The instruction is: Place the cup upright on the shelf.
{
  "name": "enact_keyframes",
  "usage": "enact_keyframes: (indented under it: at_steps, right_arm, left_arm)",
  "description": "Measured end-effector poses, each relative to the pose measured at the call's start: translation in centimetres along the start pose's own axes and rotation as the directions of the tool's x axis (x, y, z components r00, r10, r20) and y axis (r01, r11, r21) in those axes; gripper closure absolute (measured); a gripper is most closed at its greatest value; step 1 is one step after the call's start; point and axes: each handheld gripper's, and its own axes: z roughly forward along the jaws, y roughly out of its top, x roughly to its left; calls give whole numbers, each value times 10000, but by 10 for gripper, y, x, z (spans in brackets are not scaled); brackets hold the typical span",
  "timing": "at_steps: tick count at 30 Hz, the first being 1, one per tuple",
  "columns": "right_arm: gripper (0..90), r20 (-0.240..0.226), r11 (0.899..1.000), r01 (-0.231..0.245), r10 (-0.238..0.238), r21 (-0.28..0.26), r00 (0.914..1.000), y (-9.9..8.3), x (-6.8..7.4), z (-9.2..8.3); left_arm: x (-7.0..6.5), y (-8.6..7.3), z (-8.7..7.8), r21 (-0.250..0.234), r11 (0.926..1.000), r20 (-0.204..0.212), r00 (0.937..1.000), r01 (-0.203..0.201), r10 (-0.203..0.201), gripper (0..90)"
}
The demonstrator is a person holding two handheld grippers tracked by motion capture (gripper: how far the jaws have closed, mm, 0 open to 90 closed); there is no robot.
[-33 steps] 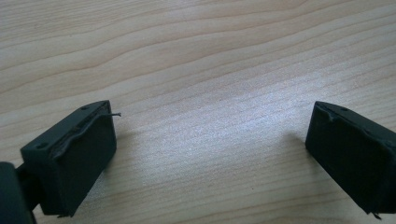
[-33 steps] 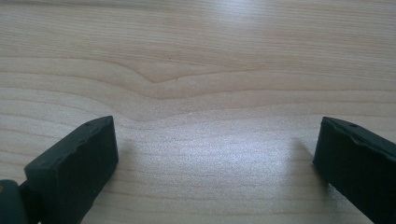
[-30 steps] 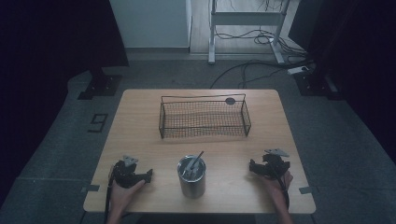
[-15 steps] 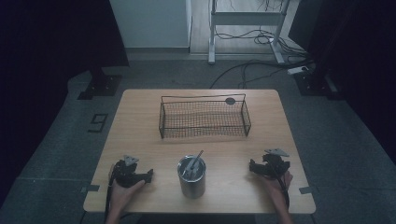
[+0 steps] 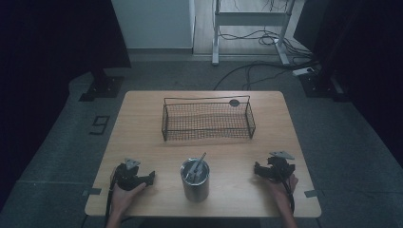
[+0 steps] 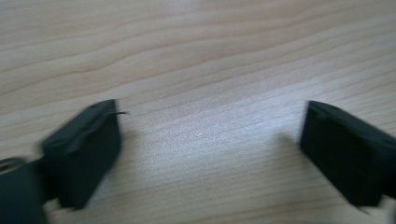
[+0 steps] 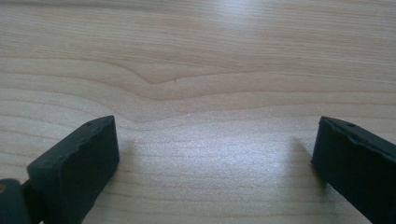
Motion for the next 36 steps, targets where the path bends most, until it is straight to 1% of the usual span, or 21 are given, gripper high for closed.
enact_keyframes:
  at_steps: [3, 4, 5, 7, 8, 10, 12, 14, 16, 19, 21, 23, 25, 27, 30, 31, 32, 33, 34, 35, 36]
  right_arm:
    - [15, 26, 10000, -27, 27, -21, 10000, 0, 0, 0]
    - [16, 31, 10000, -32, 32, -26, 10000, 0, 0, 0]
    - [17, 34, 10000, -26, 26, -28, 10000, 0, 0, 0]
    - [17, 37, 10000, -30, 31, -34, 10000, 0, 0, 0]
    - [17, 38, 10000, -21, 21, -36, 10000, 0, 0, 0]
    - [18, 20, 10000, -2, 2, -41, 10000, 0, 0, 0]
    - [19, 11, 10000, 4, -4, -44, 10000, 0, -1, 0]
    - [23, -6, 10000, 26, -26, -55, 10000, 1, -1, 1]
    - [24, -24, 10000, 16, -16, -46, 10000, 2, -1, 1]
    - [24, -20, 10000, 33, -33, -56, 10000, 2, -1, 2]
    - [24, -14, 10000, 30, -30, -55, 10000, 2, -1, 2]
    - [25, -1, 10000, 22, -22, -54, 10000, 2, -1, 2]
    - [26, 14, 10000, 10, -10, -58, 10000, 2, -1, 2]
    - [26, 21, 10000, 3, -3, -58, 10000, 2, -1, 2]
    - [26, 25, 10000, -2, 2, -61, 10000, 2, -1, 2]
    - [26, 25, 10000, -2, 2, -61, 10000, 2, -1, 2]
    - [27, 23, 10000, 4, -4, -64, 10000, 2, -1, 2]
    - [27, 23, 10000, 4, -4, -64, 10000, 2, -1, 2]
    - [27, 20, 10000, 7, -6, -65, 10000, 2, -1, 2]
    - [27, 23, 10000, 4, -4, -63, 10000, 2, -1, 2]
    - [27, 21, 10000, 6, -6, -62, 10000, 2, -1, 2]
  left_arm:
    - [-1, 3, -5, -205, 9998, 184, 9998, -27, 31, 94]
    - [-2, 5, -10, -416, 9991, 402, 9992, -11, 28, 93]
    - [-3, 6, -13, -526, 9986, 461, 9989, 14, 10, 93]
    - [-4, 6, -14, -387, 9992, 749, 9972, -19, 48, 116]
    - [-5, 5, -13, -300, 9995, 869, 9961, -98, 124, 143]
    - [-8, 4, -11, -77, 9991, 1065, 9934, -413, 419, 154]
    - [-9, 3, -9, 55, 9986, 1181, 9917, -527, 517, 162]
    - [-10, 2, -7, 241, 9982, 1328, 9898, -542, 505, 163]
    - [-11, 0, -5, 418, 9976, 1331, 9899, -546, 486, 143]
    - [-10, -1, -5, 385, 9977, 1317, 9900, -561, 506, 146]
    - [-8, 0, -7, 471, 9980, 1662, 9855, -431, 347, 147]
    - [-8, 1, -11, 274, 9993, 1807, 9833, -270, 216, 147]
    - [-9, 4, -21, -242, 9996, 1890, 9818, -133, 176, 145]
    - [-11, 6, -26, -519, 9986, 1922, 9813, -32, 131, 129]
    - [-15, 8, -34, -866, 9962, 1939, 9809, -1, 170, 96]
    - [-15, 8, -34, -866, 9962, 1939, 9809, -1, 170, 89]
    - [-19, 11, -41, -1087, 9941, 2073, 9779, -51, 277, 82]
    - [-19, 11, -41, -1087, 9941, 2073, 9779, -51, 277, 75]
    - [-23, 13, -48, -1357, 9907, 2240, 9736, -136, 441, 71]
    - [-23, 13, -48, -1357, 9907, 2240, 9736, -136, 441, 65]
    - [-28, 15, -54, -1552, 9876, 2431, 9681, -233, 610, 56]
